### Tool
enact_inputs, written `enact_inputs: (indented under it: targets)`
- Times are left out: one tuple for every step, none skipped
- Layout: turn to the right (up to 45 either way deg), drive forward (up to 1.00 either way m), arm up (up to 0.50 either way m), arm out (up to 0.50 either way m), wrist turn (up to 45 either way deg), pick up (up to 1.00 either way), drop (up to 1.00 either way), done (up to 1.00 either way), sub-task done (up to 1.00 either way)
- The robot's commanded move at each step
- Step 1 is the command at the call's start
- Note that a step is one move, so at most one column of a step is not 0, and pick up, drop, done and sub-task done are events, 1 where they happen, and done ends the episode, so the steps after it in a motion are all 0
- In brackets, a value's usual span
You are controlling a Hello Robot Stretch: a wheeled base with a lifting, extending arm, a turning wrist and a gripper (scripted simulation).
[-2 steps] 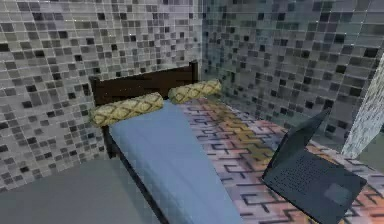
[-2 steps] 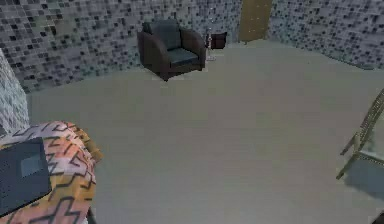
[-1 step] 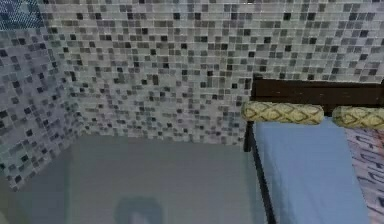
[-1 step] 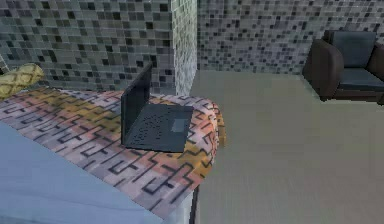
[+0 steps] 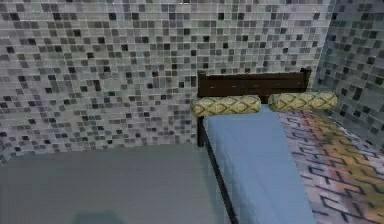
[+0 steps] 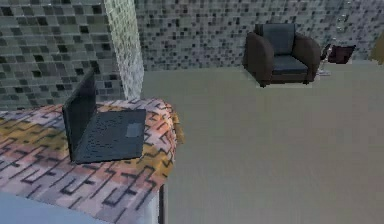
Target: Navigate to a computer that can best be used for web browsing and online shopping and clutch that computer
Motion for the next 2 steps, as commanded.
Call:
enact_inputs:
  targets:
    - [0.0, 0.65, 0.00, 0.00, 0.0, 0.00, 0.00, 0.00, 0.00]
    - [0.0, 0.00, 0.50, 0.00, 0.0, 0.00, 0.00, 0.00, 0.00]
